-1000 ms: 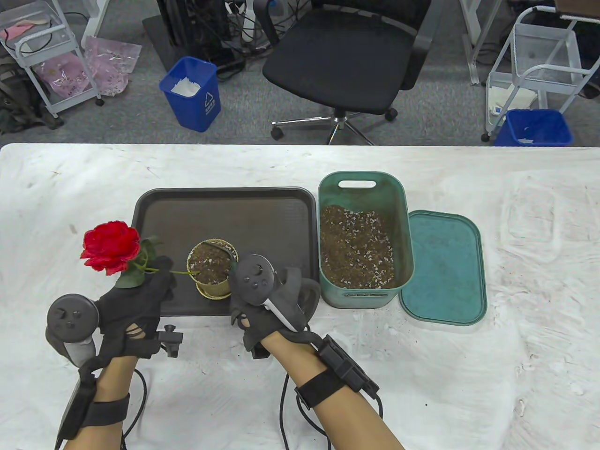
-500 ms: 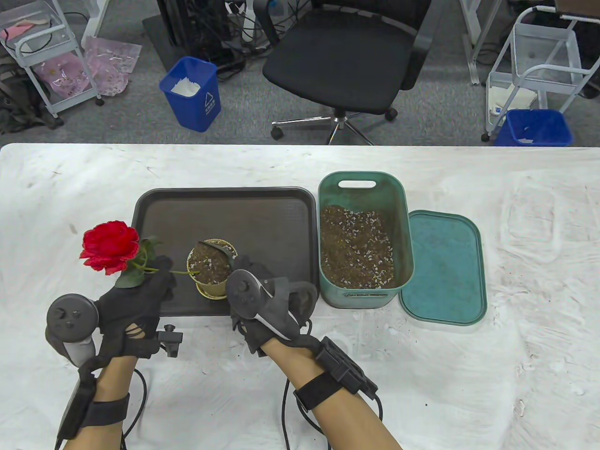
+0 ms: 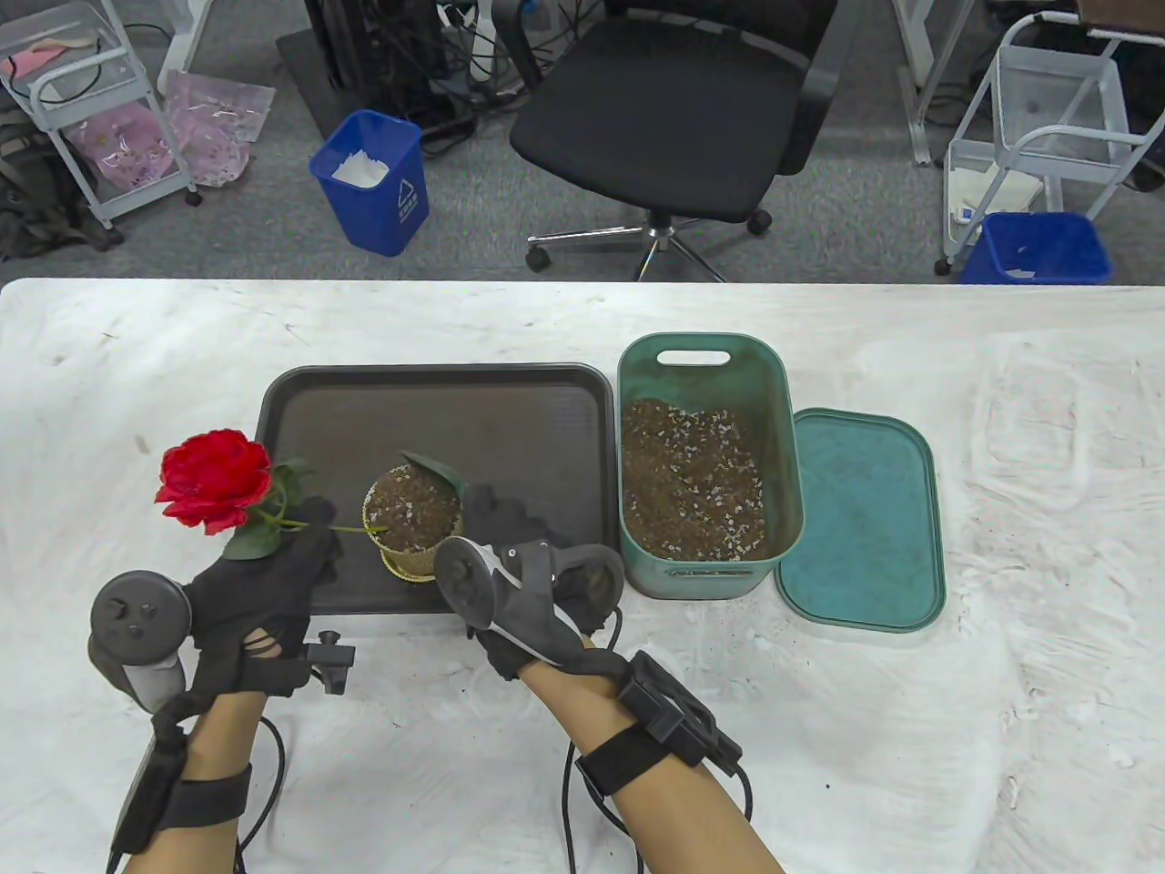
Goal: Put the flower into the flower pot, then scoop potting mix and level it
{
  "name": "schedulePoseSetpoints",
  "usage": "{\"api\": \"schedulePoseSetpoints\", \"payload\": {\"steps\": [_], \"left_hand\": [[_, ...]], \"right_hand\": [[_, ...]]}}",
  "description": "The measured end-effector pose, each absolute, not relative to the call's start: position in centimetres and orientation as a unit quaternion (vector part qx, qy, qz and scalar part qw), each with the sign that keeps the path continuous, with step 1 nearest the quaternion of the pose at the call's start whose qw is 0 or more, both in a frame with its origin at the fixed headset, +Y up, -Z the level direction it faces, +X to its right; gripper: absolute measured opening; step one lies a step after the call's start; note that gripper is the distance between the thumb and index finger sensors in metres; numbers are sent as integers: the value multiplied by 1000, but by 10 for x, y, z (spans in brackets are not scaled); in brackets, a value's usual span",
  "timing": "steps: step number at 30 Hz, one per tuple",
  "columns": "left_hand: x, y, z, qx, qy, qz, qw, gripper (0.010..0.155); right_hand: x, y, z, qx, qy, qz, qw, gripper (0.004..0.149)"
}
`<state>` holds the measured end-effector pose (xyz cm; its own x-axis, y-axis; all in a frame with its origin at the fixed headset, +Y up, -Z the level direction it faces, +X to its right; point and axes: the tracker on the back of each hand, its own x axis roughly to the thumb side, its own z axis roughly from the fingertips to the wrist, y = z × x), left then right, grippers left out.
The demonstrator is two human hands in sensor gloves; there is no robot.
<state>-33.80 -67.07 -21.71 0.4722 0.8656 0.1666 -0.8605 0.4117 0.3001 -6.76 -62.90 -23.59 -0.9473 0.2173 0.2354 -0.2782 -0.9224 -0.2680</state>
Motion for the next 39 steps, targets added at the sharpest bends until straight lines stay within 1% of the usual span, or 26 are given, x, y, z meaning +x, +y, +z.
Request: {"api": "schedulePoseSetpoints", "payload": {"steps": [1, 5, 6, 9, 11, 13, 15, 17, 20, 22, 26, 31, 34, 36, 39], "left_hand": [[-338, -671, -217, 174, 8, 514, 840, 43], [-338, -670, -217, 174, 8, 515, 839, 43], [-338, -670, -217, 174, 9, 516, 839, 43], [-338, -670, -217, 175, 10, 515, 839, 43], [-339, -670, -217, 175, 11, 515, 839, 43], [-339, -670, -217, 176, 13, 514, 839, 43], [-339, -670, -217, 177, 14, 514, 839, 43], [-339, -670, -217, 178, 14, 514, 839, 43], [-339, -670, -217, 178, 14, 515, 838, 43], [-338, -670, -217, 177, 13, 516, 838, 43], [-340, -670, -216, 180, 16, 512, 840, 43], [-340, -672, -217, 179, 23, 520, 835, 43], [-340, -672, -216, 178, 24, 523, 833, 43], [-339, -672, -217, 178, 23, 524, 833, 43], [-340, -671, -217, 178, 23, 522, 834, 43]], "right_hand": [[-65, -627, -236, 99, -151, 975, 129, 53], [-36, -597, -235, 73, -161, 974, 140, 53], [-20, -585, -236, 54, -165, 974, 147, 53], [13, -565, -242, 8, -163, 972, 170, 53], [44, -551, -249, -36, -166, 970, 175, 52], [68, -544, -257, -72, -163, 970, 167, 52], [93, -542, -270, -113, -136, 972, 157, 52], [115, -546, -286, -144, -94, 974, 146, 52], [134, -562, -310, -164, -22, 978, 131, 51], [139, -574, -328, -160, 24, 979, 122, 51], [132, -599, -361, -161, 81, 977, 110, 52], [113, -625, -390, -153, 105, 981, 63, 51], [110, -635, -398, -159, 114, 979, 57, 51], [110, -641, -402, -165, 132, 975, 72, 51], [113, -649, -405, -170, 194, 956, 139, 51]]}}
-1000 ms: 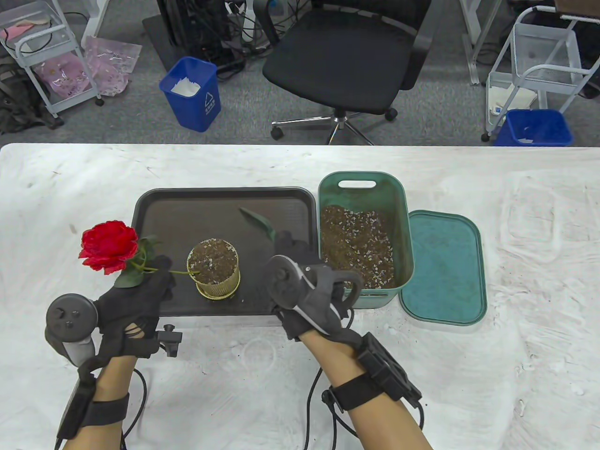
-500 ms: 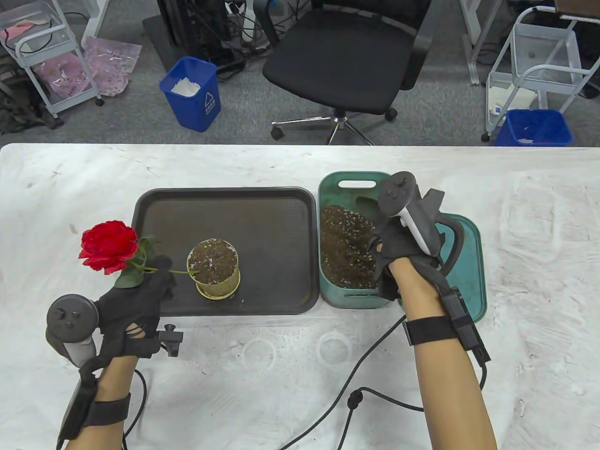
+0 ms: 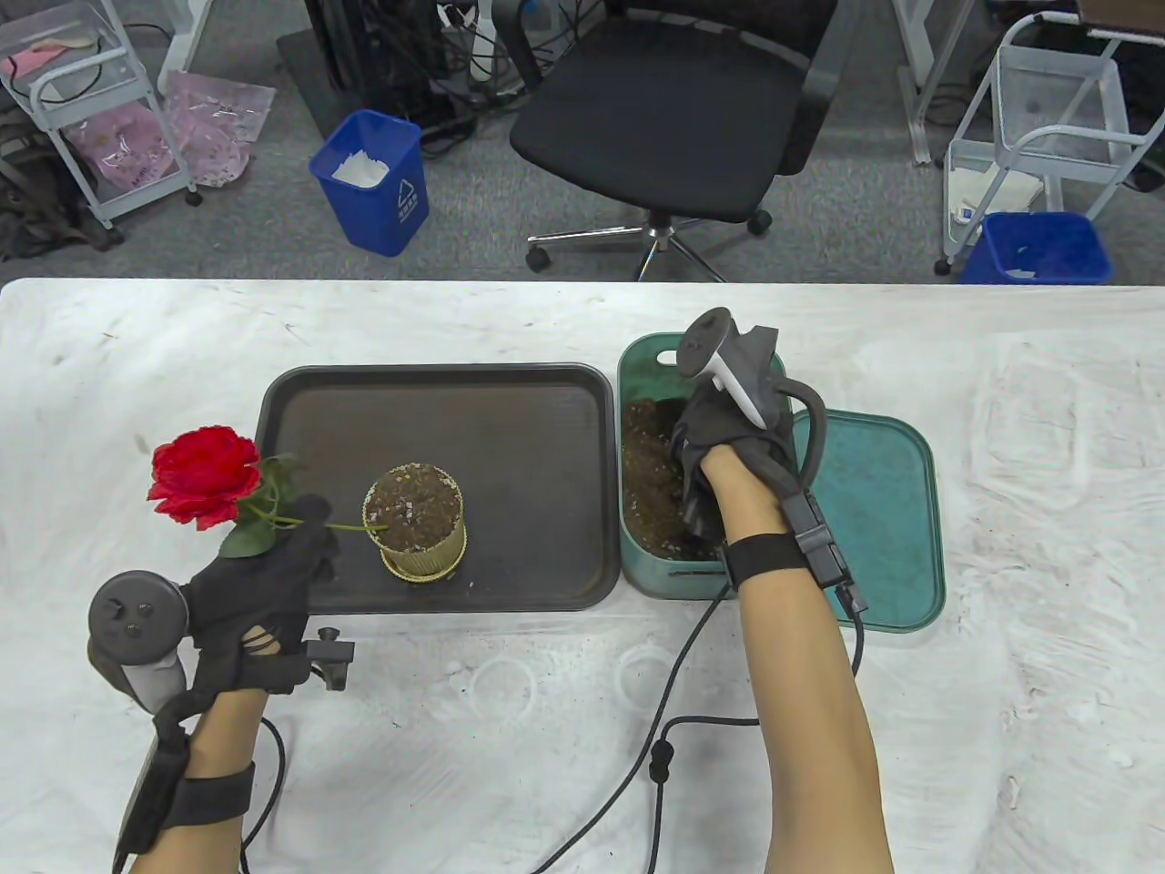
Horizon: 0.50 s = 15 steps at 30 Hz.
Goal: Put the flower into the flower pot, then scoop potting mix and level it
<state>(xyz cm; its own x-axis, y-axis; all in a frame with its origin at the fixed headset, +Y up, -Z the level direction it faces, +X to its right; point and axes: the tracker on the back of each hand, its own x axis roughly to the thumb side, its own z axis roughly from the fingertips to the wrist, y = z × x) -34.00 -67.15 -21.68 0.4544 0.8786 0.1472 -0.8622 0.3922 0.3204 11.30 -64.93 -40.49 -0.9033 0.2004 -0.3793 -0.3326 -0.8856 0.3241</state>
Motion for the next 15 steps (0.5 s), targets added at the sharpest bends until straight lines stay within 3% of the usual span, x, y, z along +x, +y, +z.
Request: {"api": "schedulePoseSetpoints", "payload": {"steps": [7, 15], "left_hand": [[-341, -671, -217, 178, 24, 522, 834, 43], [-342, -671, -217, 177, 23, 522, 834, 43]], "right_hand": [[123, -663, -401, -205, 298, 884, 298, 55], [142, -655, -379, -220, 310, 824, 419, 55]]}}
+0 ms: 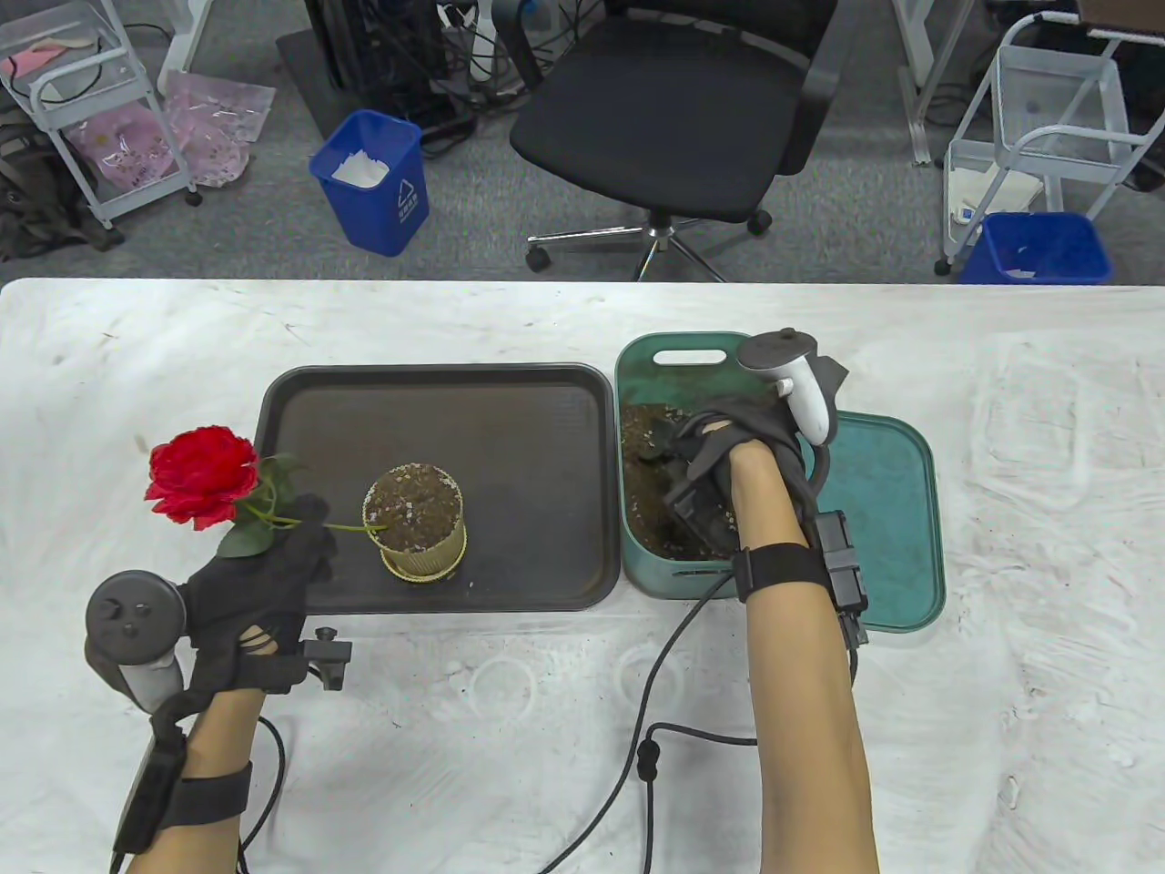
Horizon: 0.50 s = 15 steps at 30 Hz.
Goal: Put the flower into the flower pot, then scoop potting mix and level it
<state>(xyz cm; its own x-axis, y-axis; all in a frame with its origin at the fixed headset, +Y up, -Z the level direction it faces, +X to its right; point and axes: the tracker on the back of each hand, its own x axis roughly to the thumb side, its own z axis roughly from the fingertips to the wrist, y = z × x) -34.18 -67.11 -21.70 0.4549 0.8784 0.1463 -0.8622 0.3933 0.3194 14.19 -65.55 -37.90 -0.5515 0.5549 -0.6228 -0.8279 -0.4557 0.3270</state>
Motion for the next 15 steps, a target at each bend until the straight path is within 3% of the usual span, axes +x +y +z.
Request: {"api": "schedulePoseSetpoints", "payload": {"steps": [15], "left_hand": [[-341, -672, -218, 170, 20, 531, 830, 43]], "right_hand": [[170, -649, -316, -244, 223, 729, 600, 54]]}}
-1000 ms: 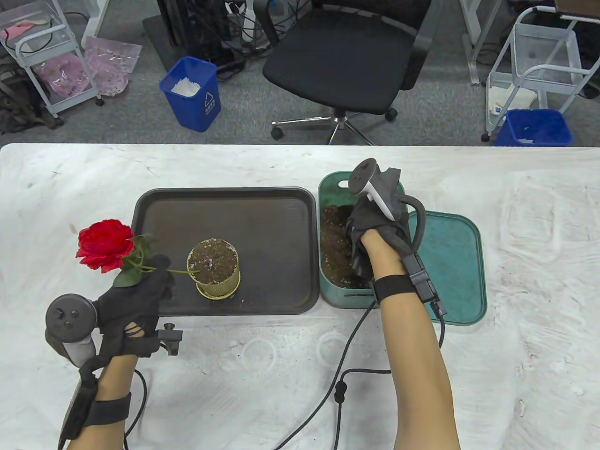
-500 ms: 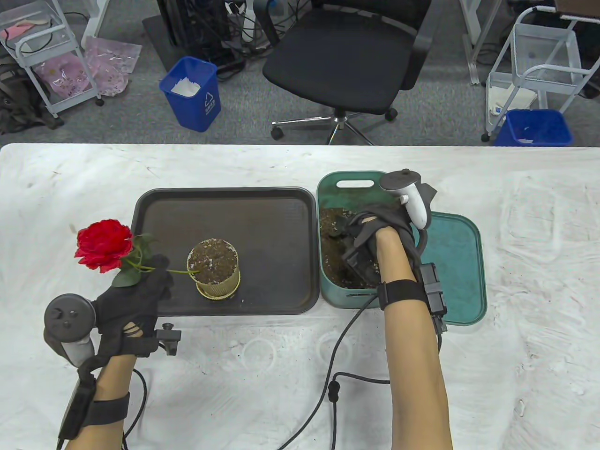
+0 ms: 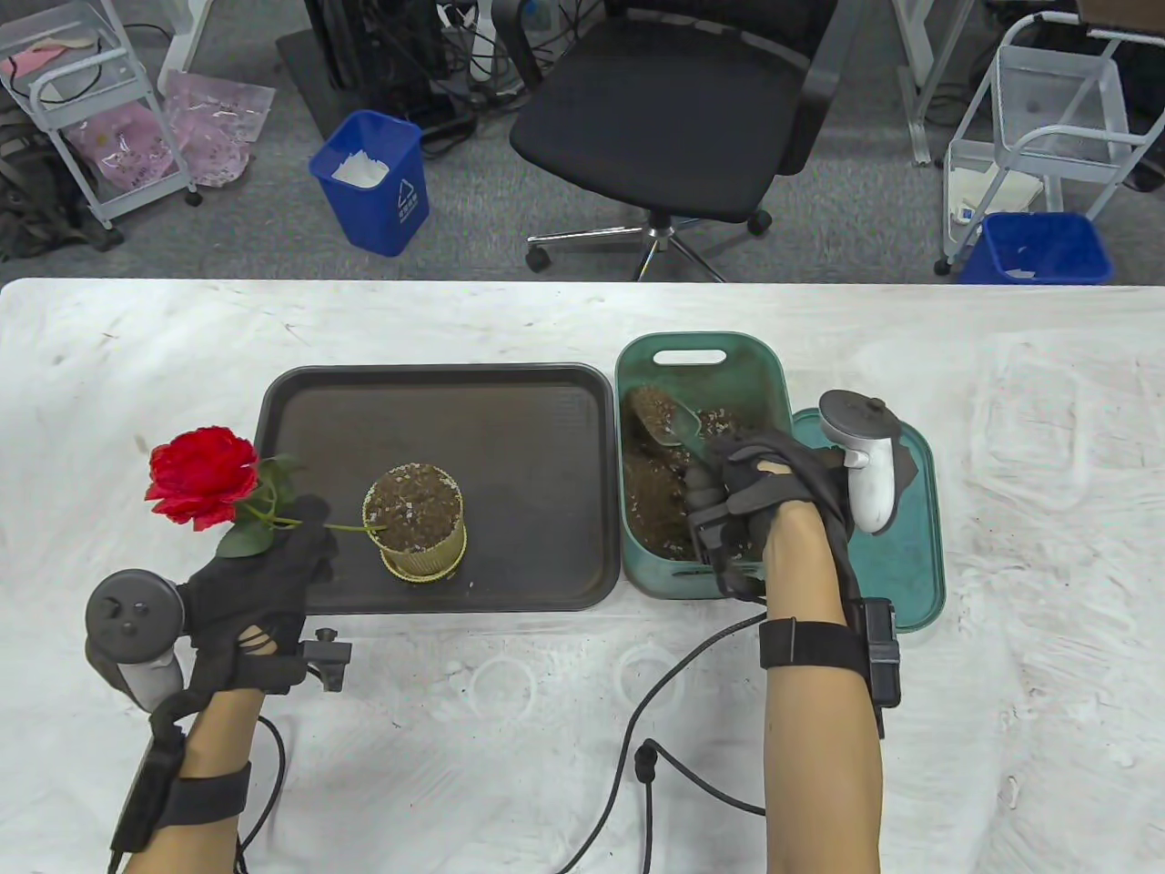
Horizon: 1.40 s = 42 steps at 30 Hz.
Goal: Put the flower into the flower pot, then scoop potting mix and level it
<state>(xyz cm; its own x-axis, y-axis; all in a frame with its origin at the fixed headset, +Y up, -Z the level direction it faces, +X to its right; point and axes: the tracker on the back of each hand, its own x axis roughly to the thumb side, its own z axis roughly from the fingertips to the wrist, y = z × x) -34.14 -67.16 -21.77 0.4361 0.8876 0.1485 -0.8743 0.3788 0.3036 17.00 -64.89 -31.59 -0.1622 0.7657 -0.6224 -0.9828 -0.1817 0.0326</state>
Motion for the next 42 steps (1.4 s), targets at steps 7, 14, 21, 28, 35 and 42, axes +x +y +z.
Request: {"api": "schedulePoseSetpoints", "payload": {"steps": [7, 14, 21, 28, 35, 42], "left_hand": [[-342, -671, -218, 168, 22, 534, 828, 43], [-341, -670, -219, 167, 18, 534, 828, 43], [-342, -670, -219, 167, 17, 533, 829, 43], [-342, -671, -218, 168, 18, 533, 829, 43], [-341, -671, -218, 169, 16, 532, 830, 43], [-341, -672, -218, 169, 17, 531, 830, 43]], "right_hand": [[162, -633, -294, -217, 190, 743, 604, 54], [108, -622, -280, -124, 225, 753, 606, 53], [38, -634, -277, -50, 282, 755, 590, 52], [-5, -648, -276, -22, 287, 802, 523, 52], [-25, -640, -271, 4, 225, 857, 463, 51], [-38, -623, -264, 29, 155, 904, 397, 51]]}}
